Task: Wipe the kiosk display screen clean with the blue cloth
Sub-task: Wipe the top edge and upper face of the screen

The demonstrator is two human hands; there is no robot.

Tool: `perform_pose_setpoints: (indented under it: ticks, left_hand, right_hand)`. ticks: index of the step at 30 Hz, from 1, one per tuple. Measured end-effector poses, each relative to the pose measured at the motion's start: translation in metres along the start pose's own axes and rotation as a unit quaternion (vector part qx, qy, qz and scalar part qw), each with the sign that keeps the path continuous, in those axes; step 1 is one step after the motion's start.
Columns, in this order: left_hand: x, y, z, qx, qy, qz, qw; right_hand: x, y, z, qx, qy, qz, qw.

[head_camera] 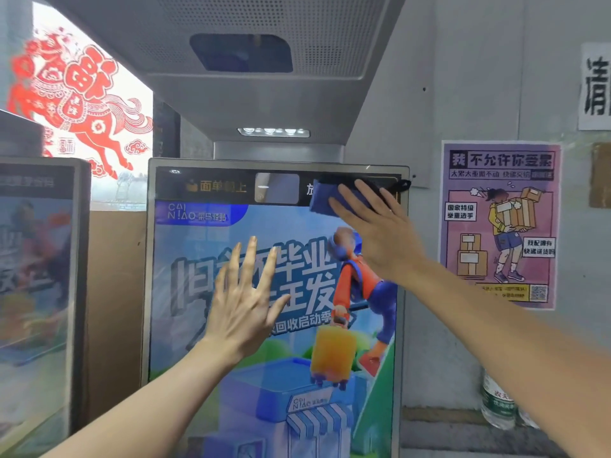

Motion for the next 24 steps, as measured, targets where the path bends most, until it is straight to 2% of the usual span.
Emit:
perform_pose_setpoints:
  ticks: [5, 9, 14, 18, 24]
  left_hand:
    - [0.002, -0.007, -0.012, -0.014, 0.003, 0.001, 1.000]
    - [0.003, -0.011, -0.018, -0.017, 0.000, 0.004, 1.000]
    - [0.005, -0.011, -0.030, -0.022, -0.002, -0.002, 1.000]
    - [0.003, -0.010, -0.036, -0.008, 0.011, -0.003, 1.000]
    - [0.002, -0.013, -0.041, 0.006, 0.031, 0.006, 0.999]
  right_hand:
    - [0.006, -0.020, -0.034, -0.025, 0.031, 0.013, 0.999]
    - [0.015, -0.031, -0.061, -0.077, 0.032, -0.015, 0.996]
    - [0.009, -0.022, -0.051, -0.101, 0.014, -0.026, 0.994]
    - [-0.002, 0.006, -0.036, -0.049, -0.005, -0.031, 0.998]
    - [-0.006, 0.038, -0.032, 0.037, 0.039, -0.011, 0.998]
Point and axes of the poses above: each hand's wrist, its own y-axis towards the middle knuckle, its own x-axis out of the palm, z = x × y, the point moved 4 cm from there along y, towards the middle knuckle, and after that the axes turned 2 degrees about -z, right-handed, at the moved point
